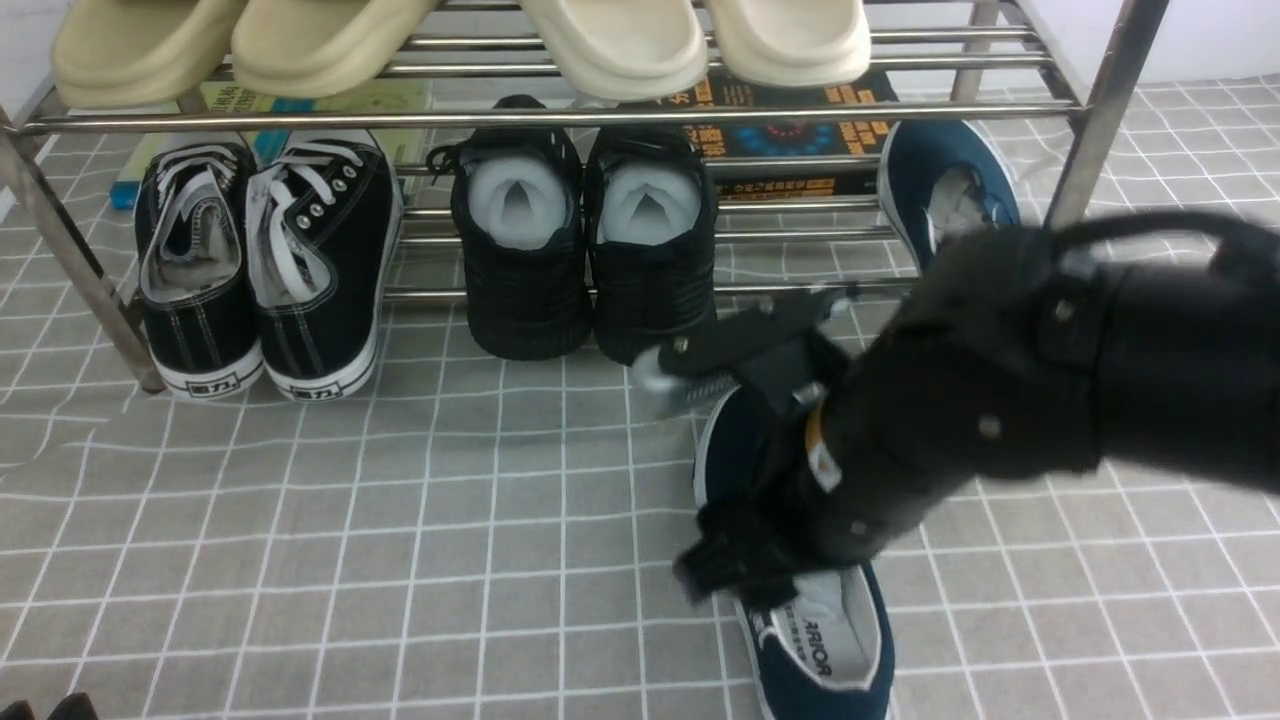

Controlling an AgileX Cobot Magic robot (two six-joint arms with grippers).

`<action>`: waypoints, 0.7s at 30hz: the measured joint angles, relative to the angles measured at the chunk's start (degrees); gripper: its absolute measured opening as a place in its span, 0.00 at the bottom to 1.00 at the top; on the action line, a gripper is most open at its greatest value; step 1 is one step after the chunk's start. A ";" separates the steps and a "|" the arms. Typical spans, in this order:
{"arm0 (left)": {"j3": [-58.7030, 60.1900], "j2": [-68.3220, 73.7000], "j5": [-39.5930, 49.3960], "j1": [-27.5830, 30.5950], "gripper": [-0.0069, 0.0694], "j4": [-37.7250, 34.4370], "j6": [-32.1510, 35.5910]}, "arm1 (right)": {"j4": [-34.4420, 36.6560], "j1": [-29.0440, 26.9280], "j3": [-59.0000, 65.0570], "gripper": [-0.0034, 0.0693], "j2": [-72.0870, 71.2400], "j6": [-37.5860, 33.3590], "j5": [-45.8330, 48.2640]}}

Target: Take the shoes off the shelf with your hand from the grey coffee tablecloth.

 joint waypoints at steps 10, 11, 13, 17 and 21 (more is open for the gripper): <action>0.00 0.00 0.00 0.00 0.41 0.05 0.00 | -13.73 -15.08 -6.52 0.78 0.46 0.04 -4.82; 0.00 0.00 0.00 0.00 0.41 0.05 0.00 | -14.00 -16.49 -6.57 0.77 1.20 0.04 -6.84; 0.00 0.00 0.00 0.00 0.41 0.05 0.00 | -14.44 -18.99 -6.56 0.76 3.14 0.04 -10.65; 0.00 0.00 0.00 0.00 0.41 0.05 0.00 | -15.50 -22.93 -6.56 0.75 7.87 0.04 -15.87; 0.00 0.00 0.00 0.00 0.41 0.05 0.00 | -15.55 -24.09 -6.56 0.69 10.41 0.04 -16.69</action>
